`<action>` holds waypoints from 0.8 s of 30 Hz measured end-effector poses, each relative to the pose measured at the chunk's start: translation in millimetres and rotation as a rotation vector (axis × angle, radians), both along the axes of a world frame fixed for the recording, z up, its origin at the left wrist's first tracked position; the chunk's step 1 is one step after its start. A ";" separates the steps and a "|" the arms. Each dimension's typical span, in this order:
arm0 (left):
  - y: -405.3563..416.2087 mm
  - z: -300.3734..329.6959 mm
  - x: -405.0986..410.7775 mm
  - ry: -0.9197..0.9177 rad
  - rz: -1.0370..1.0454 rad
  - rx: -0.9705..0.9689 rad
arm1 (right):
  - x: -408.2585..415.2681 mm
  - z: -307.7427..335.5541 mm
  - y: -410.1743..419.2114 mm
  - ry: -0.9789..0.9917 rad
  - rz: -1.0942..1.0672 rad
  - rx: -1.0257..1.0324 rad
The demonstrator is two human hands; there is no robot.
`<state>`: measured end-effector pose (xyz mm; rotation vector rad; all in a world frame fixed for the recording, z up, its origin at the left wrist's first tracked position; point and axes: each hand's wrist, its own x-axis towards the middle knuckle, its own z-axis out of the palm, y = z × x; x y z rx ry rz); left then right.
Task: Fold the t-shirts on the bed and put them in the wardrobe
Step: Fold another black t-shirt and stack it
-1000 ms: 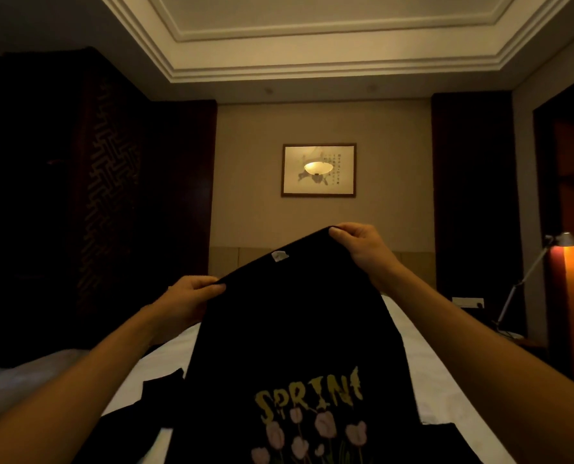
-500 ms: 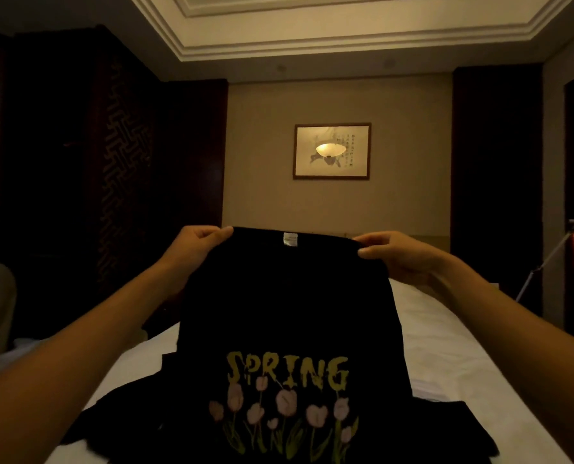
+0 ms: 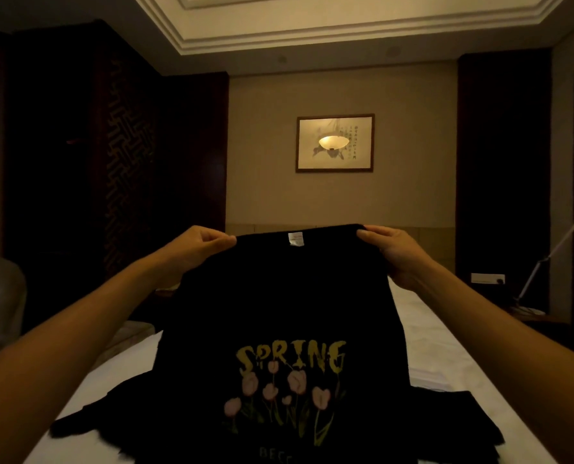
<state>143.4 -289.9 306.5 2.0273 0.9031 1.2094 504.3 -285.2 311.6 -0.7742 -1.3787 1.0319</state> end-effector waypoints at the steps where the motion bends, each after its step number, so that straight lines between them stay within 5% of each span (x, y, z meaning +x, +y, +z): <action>1: 2.4 -2.9 -1.3 0.051 -0.017 -0.005 | -2.2 0.6 -1.5 0.026 0.000 -0.001; 7: 5.1 -16.4 -13.7 0.212 -0.071 -0.094 | -3.0 5.1 -5.7 -0.100 -0.035 0.021; 13: 3.3 -23.8 -3.1 -0.027 0.009 0.062 | 4.4 9.0 -9.9 -0.284 -0.026 0.022; 19: 3.3 -28.2 14.4 -0.328 0.194 0.001 | 15.4 -7.9 -6.9 -0.443 0.162 -0.073; 24: 4.0 -30.7 4.9 -0.048 0.344 0.148 | 22.5 -22.6 3.6 -0.442 0.084 -0.093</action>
